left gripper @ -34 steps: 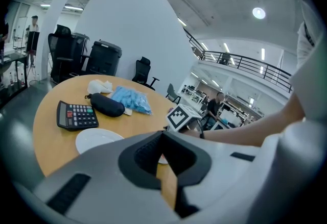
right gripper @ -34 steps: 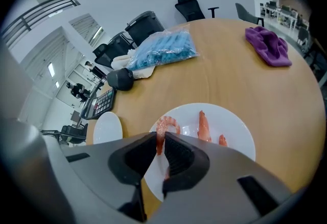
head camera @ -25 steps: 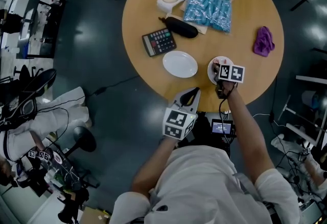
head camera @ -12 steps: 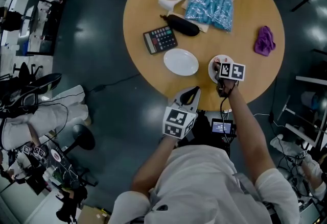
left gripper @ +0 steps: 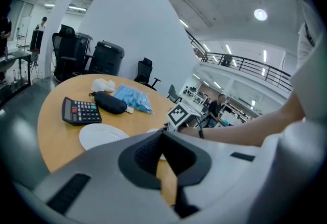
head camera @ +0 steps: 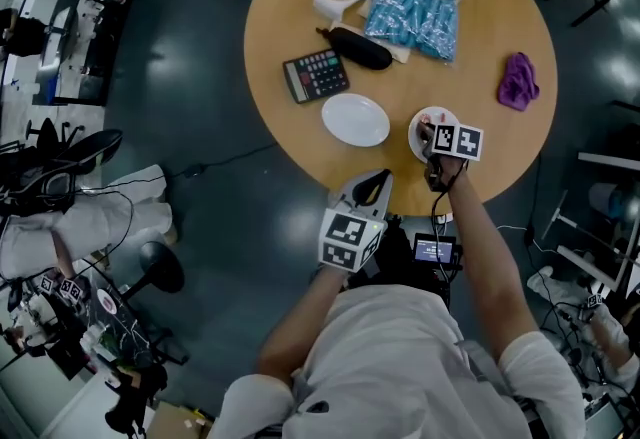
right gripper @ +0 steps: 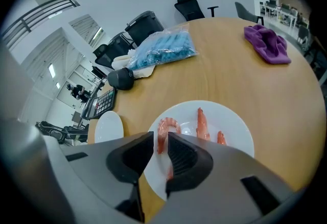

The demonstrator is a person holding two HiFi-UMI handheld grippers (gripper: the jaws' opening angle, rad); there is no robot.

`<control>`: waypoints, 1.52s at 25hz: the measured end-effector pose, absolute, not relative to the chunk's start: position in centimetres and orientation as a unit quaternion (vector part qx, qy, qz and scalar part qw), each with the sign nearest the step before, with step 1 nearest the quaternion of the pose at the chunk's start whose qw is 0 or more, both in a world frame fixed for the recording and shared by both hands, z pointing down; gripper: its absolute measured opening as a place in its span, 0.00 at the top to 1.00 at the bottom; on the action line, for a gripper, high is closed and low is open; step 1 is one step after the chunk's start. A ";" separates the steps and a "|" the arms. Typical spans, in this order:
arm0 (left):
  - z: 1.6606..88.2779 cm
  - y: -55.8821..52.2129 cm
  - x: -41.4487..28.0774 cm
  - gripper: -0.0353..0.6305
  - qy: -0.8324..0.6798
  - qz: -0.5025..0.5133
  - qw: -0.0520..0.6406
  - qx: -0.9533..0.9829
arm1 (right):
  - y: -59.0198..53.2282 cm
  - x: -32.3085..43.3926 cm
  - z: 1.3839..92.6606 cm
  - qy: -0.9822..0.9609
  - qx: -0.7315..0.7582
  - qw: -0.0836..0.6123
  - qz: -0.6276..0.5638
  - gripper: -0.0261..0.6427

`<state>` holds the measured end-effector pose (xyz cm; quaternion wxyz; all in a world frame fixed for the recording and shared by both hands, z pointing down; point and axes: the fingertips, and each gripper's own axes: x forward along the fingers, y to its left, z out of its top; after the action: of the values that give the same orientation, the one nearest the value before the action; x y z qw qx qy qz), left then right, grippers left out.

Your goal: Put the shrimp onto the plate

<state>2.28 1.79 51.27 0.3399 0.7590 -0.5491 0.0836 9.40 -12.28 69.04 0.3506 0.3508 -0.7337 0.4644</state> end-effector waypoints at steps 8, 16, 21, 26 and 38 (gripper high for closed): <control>50.6 2.1 2.8 0.94 -0.545 0.084 0.331 0.766 | -11.4 10.3 66.0 -0.752 0.349 0.319 0.458 0.83; 45.1 1.8 4.5 0.94 -0.539 0.078 0.273 0.793 | -9.6 13.2 47.4 -0.878 0.395 0.153 0.225 0.88; 37.4 3.4 5.4 0.94 -0.549 0.044 0.204 0.809 | -3.0 16.7 34.1 -0.902 0.421 0.057 0.078 0.89; 34.8 5.1 6.5 0.94 -0.560 0.034 0.159 0.812 | 2.6 19.1 32.2 -0.890 0.445 0.014 0.096 0.90; 35.2 5.0 8.3 0.94 -0.546 0.034 0.164 0.821 | 3.5 20.4 34.7 -0.882 0.447 0.013 0.150 0.94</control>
<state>8.25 5.05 35.20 0.1641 0.8211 -0.5455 0.0341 20.45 3.47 34.71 0.0127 0.4471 -0.8818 0.1496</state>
